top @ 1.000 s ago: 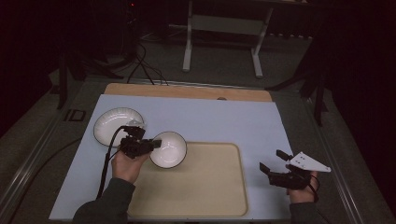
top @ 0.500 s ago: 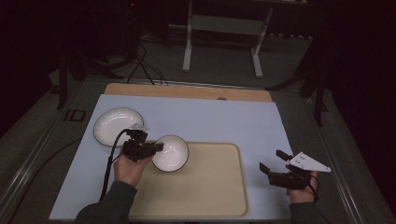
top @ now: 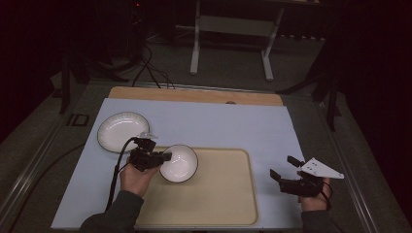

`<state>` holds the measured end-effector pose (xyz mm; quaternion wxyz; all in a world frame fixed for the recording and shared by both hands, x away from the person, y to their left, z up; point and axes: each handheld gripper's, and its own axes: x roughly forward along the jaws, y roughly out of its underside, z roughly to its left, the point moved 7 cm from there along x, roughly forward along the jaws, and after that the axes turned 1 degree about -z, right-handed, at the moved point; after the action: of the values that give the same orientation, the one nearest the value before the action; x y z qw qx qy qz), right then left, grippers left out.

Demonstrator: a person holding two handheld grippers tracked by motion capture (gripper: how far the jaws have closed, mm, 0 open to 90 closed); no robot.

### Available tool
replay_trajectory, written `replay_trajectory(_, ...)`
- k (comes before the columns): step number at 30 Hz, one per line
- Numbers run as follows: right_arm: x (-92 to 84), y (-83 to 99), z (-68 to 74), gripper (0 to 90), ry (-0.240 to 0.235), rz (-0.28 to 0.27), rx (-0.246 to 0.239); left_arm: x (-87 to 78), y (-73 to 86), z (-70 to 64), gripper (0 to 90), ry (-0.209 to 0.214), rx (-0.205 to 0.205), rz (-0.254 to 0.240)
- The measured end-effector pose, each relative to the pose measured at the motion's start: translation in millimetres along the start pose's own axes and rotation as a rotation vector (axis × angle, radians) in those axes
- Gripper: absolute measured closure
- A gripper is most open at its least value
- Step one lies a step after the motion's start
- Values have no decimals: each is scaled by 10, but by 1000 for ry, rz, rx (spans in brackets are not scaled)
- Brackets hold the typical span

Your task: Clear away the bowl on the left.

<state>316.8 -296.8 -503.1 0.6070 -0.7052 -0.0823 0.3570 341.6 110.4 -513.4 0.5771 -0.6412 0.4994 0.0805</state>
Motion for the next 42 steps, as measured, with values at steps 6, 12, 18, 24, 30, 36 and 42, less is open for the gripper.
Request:
replay_trajectory(6,10,-7,-5,139,-2,-2,-3,-34,55,26,820,-3,-14,3)
replay_trajectory(12,21,-14,3,138,-6,-2,-3,-28,130,57,820,-7,-28,21)
replay_trajectory(18,15,-21,7,138,-4,-4,-1,46,213,34,819,-1,-33,54)
replay_trajectory(24,17,-22,12,138,-6,-3,-7,126,281,24,816,-8,-29,90)
replay_trajectory(30,18,-21,11,138,-6,-3,-5,209,333,26,814,-17,-21,122)
replay_trajectory(36,16,-22,13,138,-6,-3,-6,268,368,62,813,2,-45,127)
replay_trajectory(42,14,-22,13,138,-5,-3,-4,291,394,128,683,37,-85,102)
